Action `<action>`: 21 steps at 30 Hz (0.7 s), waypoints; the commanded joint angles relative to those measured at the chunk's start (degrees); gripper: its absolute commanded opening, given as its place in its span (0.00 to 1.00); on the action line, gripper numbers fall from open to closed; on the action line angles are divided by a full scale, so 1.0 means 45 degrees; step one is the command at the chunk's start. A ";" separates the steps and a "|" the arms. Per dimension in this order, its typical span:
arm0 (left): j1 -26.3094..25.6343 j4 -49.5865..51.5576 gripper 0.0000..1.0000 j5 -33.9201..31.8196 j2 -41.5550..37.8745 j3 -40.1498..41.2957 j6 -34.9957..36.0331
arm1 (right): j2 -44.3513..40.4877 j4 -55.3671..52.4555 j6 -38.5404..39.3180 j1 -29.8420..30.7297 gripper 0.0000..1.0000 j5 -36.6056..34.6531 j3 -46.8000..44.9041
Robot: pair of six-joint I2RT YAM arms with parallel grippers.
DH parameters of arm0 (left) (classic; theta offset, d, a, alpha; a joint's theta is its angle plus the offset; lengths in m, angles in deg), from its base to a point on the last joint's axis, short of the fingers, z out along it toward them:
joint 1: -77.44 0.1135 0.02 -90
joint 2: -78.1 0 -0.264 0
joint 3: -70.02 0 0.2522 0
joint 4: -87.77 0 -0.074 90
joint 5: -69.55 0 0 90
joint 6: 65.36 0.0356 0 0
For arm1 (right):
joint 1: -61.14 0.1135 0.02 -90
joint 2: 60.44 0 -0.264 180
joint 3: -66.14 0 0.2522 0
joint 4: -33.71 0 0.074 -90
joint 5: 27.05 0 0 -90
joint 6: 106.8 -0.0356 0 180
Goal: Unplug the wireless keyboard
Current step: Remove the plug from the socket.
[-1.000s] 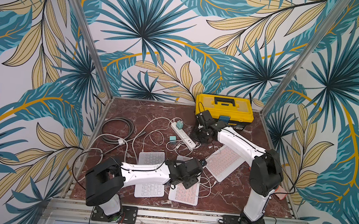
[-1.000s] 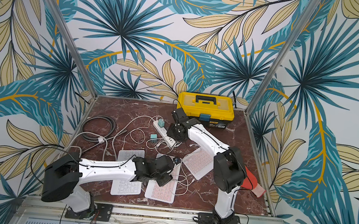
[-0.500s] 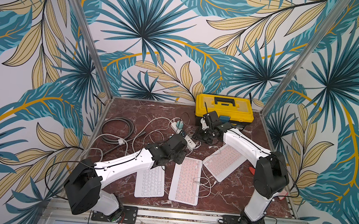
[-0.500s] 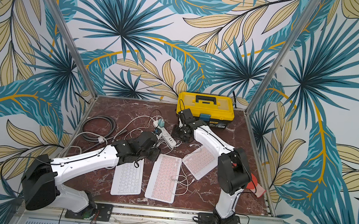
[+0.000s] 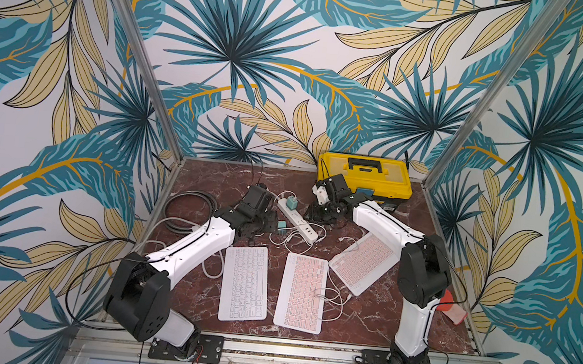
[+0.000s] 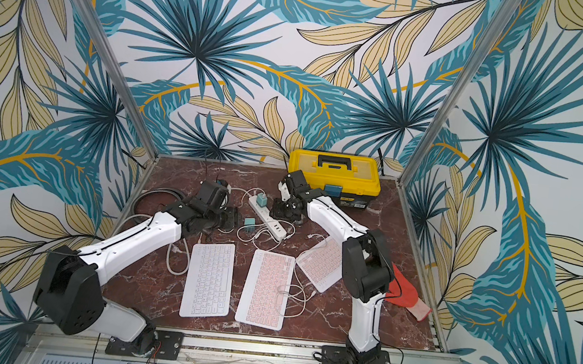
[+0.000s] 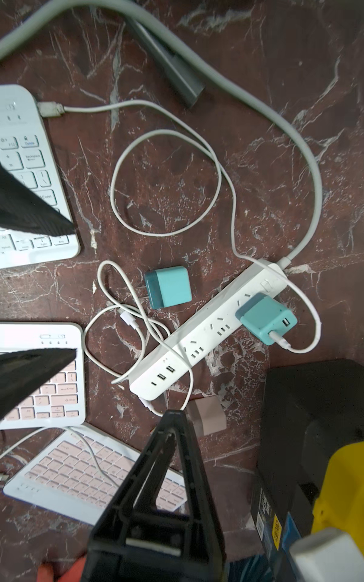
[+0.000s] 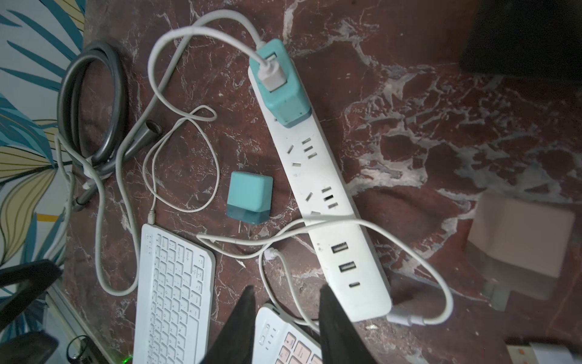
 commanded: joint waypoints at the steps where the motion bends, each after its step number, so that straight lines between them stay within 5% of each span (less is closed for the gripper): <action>1: 0.0708 0.0072 0.58 0.1605 0.0652 -0.0475 -0.0434 | 0.0503 -0.0131 0.2055 0.0317 0.37 -0.0092 0.0516; 7: 0.1137 0.0046 0.57 0.2374 0.1507 -0.1211 -0.0707 | 0.1276 0.0331 0.3623 0.0414 0.38 -0.1052 0.1306; 21: 0.1393 0.0036 0.55 0.2962 0.2993 -0.2147 -0.1979 | 0.2651 0.2363 0.4164 -0.0107 0.42 0.1074 0.2020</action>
